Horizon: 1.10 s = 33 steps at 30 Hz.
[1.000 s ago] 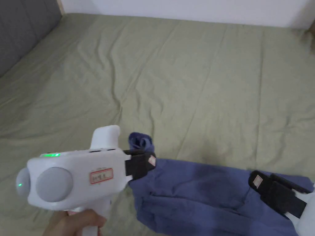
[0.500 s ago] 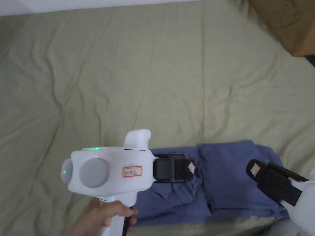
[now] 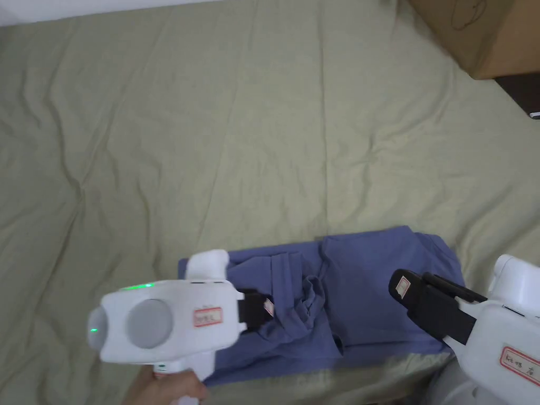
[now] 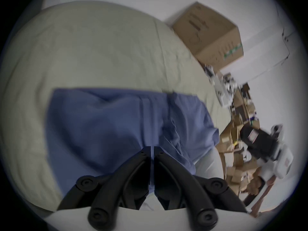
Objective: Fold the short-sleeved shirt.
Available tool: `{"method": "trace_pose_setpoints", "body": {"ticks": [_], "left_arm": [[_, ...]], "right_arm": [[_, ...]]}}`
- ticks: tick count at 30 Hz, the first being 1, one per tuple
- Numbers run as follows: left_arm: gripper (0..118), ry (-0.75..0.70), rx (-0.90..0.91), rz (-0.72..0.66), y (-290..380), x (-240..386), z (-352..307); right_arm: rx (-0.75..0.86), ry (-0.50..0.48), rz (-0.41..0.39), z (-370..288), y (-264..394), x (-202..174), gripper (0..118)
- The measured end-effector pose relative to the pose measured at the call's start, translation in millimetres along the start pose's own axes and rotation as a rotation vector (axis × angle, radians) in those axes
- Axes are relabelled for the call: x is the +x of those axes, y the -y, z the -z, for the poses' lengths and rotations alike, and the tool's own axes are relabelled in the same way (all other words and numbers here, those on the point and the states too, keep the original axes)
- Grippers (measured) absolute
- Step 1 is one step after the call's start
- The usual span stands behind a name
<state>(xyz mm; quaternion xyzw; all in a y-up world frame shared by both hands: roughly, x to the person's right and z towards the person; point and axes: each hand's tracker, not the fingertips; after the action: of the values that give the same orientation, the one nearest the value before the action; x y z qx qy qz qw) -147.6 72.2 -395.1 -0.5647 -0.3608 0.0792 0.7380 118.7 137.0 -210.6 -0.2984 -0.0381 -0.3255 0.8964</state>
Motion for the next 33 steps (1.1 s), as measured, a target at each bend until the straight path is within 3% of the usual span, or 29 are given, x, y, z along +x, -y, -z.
{"method": "trace_pose_setpoints", "body": {"ticks": [5,9,12,13,14,15,22,26,30,33], "left_arm": [[8,0.093,-0.108,0.077,13,34,41],[8,0.218,-0.053,0.017,6,35,20],[11,0.209,0.025,0.041,1,26,-13],[32,0.194,0.059,0.031,0,16,-25],[71,0.181,0.089,0.008,1,5,-36],[101,0.17,0.107,-0.029,2,-10,-48],[100,0.062,0.17,-0.298,26,-132,-89],[100,0.199,0.124,-0.426,33,-171,-62],[100,0.321,0.171,-0.449,27,-165,-40],[97,0.451,0.141,-0.56,21,-168,-26]], "right_arm": [[-0.014,0.018,-0.013,-2,0,0,4],[-0.012,0.023,-0.017,-7,0,-3,4],[-0.02,0.036,-0.043,-6,-2,-7,4],[-0.019,0.042,-0.047,-5,-2,-8,4],[-0.02,0.044,-0.049,-5,-2,-9,4],[-0.023,0.042,-0.05,-4,-3,-9,4],[-0.053,0.061,-0.087,6,-2,-21,4],[-0.066,0.049,-0.086,10,-1,-26,4],[-0.09,0.067,-0.104,17,-2,-30,4],[-0.098,0.065,-0.118,19,-5,-33,4]]}}
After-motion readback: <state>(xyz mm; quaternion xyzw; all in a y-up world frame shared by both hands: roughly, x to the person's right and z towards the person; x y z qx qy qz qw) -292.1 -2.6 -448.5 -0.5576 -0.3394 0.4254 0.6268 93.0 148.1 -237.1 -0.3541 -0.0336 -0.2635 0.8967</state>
